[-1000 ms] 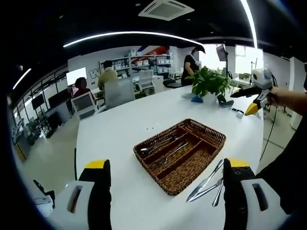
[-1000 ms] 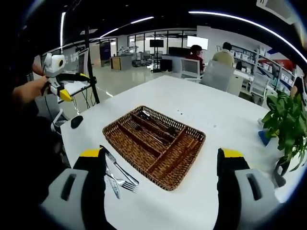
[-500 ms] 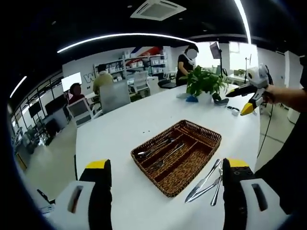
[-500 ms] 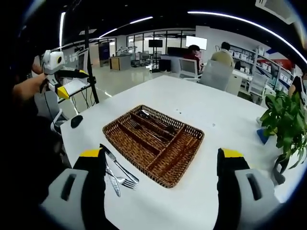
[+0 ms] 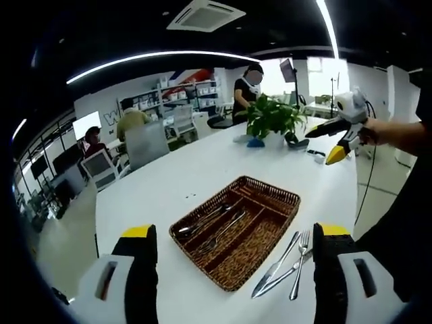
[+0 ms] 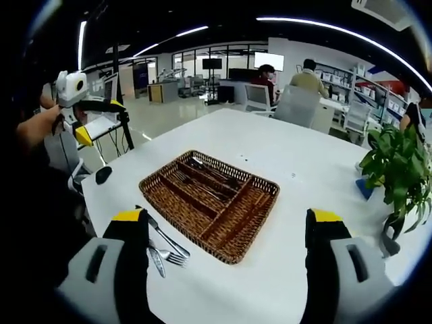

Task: Arrange the knives, forks, and spoons in their matching storage slots by inserting each utensil handle-first until every utensil is classified and aligned in the correct compartment

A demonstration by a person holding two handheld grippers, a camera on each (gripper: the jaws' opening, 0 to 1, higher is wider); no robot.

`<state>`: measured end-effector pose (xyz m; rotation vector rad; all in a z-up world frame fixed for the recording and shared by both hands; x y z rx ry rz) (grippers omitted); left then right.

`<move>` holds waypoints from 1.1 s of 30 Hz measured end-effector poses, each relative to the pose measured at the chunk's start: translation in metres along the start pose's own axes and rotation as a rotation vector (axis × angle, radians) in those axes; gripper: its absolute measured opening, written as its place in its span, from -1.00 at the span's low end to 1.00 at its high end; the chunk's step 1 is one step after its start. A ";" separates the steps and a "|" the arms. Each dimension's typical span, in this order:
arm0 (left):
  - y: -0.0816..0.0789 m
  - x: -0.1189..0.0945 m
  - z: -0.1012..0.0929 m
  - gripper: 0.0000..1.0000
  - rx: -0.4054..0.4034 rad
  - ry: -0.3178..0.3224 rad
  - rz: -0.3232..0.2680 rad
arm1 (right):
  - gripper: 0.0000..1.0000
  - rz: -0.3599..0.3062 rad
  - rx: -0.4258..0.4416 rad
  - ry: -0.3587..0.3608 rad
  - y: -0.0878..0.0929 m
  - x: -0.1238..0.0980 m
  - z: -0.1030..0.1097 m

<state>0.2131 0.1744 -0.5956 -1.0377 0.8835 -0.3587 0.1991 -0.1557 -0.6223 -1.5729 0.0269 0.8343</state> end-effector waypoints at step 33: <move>0.075 0.060 -0.096 0.36 0.112 0.223 0.130 | 1.00 0.019 0.000 0.013 0.019 -0.021 -0.002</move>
Point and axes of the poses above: the point that each gripper's makers call its tool centre point, and the gripper's own axes: x roughly forward along the fingers, z roughly to its left, y roughly out of its underside, the point moved 5 cm from there along -x, roughly backward along the fingers, and after that the axes turned 7 degrees about x, right-handed, at the moved point
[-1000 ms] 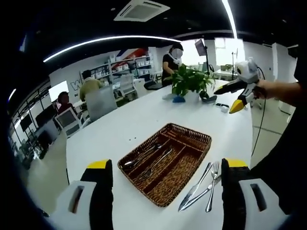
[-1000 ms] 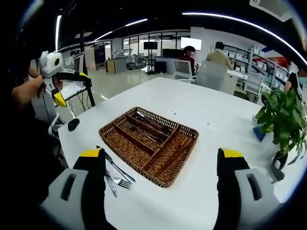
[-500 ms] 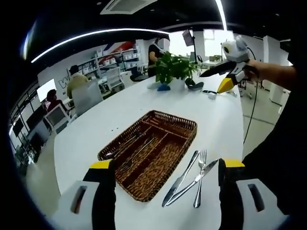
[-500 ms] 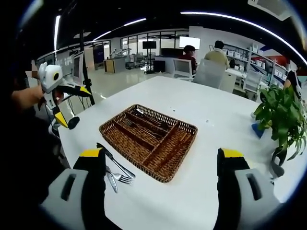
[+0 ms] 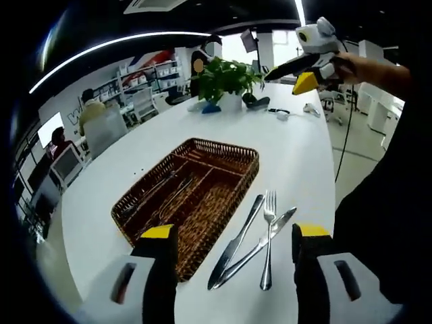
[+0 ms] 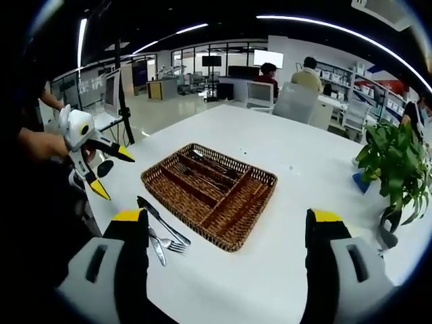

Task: Arrange the knives, forks, and spoons in their matching storage slots by inserting each utensil handle-first until every utensil is classified and aligned in the correct compartment

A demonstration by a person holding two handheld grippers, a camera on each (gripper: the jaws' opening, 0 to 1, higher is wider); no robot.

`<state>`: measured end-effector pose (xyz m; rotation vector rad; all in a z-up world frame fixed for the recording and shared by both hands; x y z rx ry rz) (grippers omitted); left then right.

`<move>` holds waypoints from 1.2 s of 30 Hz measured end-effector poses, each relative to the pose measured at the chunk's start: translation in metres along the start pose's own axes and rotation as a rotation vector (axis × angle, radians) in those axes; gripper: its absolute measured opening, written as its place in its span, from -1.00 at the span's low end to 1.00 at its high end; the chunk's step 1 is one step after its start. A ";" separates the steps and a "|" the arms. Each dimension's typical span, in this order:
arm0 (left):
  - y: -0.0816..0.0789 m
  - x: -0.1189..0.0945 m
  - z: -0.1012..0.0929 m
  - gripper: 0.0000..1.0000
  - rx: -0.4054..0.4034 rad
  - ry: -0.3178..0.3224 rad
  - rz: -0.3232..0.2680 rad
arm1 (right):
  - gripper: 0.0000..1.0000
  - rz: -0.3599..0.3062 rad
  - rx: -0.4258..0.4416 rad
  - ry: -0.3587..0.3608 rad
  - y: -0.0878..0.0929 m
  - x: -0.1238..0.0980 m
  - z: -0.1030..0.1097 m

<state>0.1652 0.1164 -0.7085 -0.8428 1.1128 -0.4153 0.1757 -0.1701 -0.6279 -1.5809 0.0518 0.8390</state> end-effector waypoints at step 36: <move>0.073 0.092 -0.062 -0.82 -0.023 0.233 0.187 | 1.00 0.017 0.037 0.030 0.010 -0.002 -0.017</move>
Point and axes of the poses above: the point that each gripper's makers call its tool centre point, and the gripper's own axes: x roughly forward along the fingers, z roughly to its left, y roughly out of its underside, the point moved 5 cm from there along -x, roughly backward along the fingers, and after that the axes turned 7 degrees about x, right-handed, at the moved point
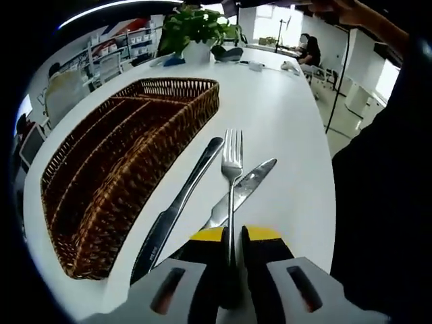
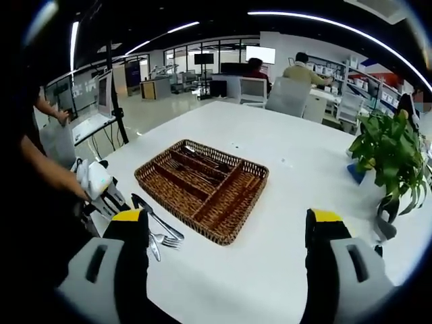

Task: Arrange the knives, forks, and spoons in their matching storage slots by inserting each utensil handle-first until every utensil is classified and aligned in the correct compartment

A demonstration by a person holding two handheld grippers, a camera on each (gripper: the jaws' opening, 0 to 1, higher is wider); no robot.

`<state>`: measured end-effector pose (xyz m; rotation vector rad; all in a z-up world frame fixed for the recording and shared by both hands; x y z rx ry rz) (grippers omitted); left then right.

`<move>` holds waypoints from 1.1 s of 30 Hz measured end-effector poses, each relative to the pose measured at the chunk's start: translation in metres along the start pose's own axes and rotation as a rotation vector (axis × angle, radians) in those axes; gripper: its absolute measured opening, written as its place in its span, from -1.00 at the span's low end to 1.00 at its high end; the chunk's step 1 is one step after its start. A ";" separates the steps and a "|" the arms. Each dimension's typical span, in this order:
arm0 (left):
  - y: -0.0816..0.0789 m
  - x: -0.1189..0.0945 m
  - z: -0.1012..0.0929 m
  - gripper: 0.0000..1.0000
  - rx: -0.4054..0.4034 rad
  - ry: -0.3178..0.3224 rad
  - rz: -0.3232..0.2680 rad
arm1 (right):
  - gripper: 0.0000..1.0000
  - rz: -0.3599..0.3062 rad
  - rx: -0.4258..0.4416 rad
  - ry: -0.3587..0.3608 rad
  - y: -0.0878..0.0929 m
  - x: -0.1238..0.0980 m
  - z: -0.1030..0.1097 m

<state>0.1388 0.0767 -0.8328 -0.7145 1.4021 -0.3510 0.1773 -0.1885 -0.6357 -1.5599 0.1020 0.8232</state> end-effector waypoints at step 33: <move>0.006 -0.022 -0.003 -0.96 0.113 0.028 -0.082 | 1.00 0.012 -0.053 -0.054 -0.004 0.008 0.017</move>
Point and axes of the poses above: the point that each gripper's makers call its tool centre point, and the gripper's own axes: x roughly forward along the fingers, z roughly to its left, y roughly out of its underside, the point moved 5 cm from there along -x, roughly backward along the fingers, and after that the axes turned 7 degrees about x, right-handed, at the moved point
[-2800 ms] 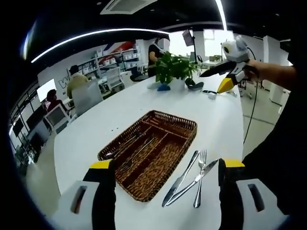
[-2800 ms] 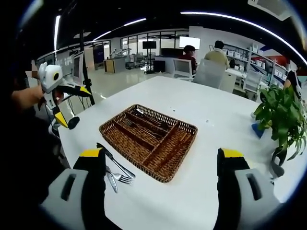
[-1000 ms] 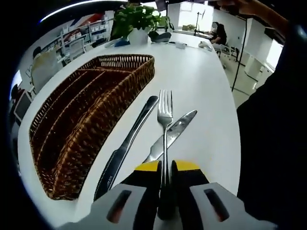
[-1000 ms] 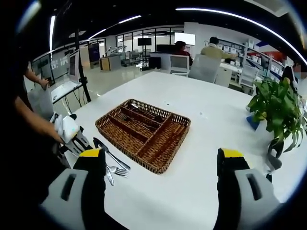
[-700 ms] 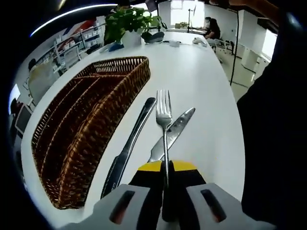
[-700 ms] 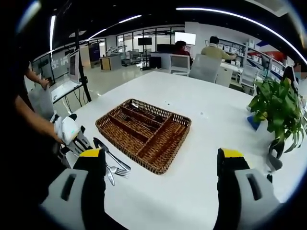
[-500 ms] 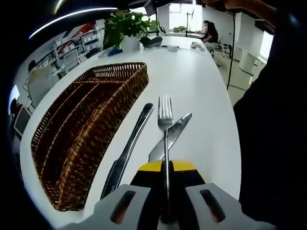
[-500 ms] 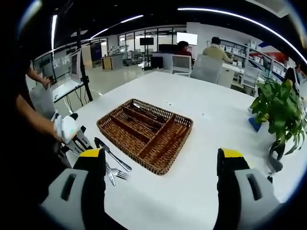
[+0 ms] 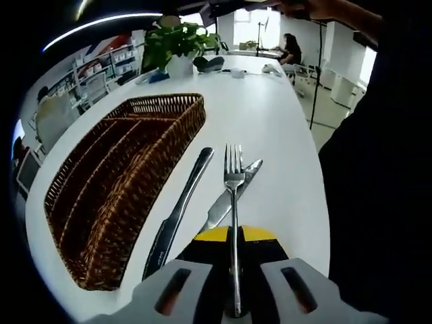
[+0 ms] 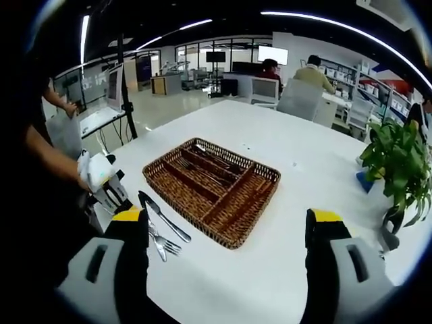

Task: Arrange the knives, forks, and spoons in their matching storage slots by inserting each utensil handle-first until every utensil is classified and aligned in the correct compartment

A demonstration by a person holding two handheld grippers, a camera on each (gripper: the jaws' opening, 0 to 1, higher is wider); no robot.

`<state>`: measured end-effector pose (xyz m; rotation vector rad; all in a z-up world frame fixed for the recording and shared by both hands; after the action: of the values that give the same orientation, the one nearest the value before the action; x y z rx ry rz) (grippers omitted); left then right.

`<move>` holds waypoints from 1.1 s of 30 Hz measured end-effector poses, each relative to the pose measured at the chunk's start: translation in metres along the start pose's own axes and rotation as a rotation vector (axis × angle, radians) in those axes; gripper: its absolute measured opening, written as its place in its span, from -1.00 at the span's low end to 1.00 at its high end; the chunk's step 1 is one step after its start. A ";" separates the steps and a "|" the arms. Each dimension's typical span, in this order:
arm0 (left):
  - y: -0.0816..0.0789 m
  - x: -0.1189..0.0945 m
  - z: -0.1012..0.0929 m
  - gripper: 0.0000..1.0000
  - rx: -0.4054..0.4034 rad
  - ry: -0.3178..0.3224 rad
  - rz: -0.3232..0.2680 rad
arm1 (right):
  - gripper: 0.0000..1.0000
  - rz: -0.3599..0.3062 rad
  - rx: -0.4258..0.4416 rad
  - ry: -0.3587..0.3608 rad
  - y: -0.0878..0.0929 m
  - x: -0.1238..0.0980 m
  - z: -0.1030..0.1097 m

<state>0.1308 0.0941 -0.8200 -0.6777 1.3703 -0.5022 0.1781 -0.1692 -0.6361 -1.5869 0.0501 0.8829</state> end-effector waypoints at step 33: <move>-0.001 0.028 -0.009 -0.95 0.059 0.034 -0.032 | 1.00 0.005 0.003 0.015 0.001 -0.004 0.002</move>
<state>0.1263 0.0729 -0.8396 -0.6464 1.3733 -0.5797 0.1734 -0.1693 -0.6346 -1.5912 0.0662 0.8750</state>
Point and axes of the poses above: the point that each gripper's makers call its tool centre point, and the gripper's own axes: x roughly forward along the fingers, z roughly to its left, y roughly out of its underside, the point moved 5 cm from there along -x, roughly backward along the fingers, and after that the axes turned 7 degrees about x, right-handed, at the moved point
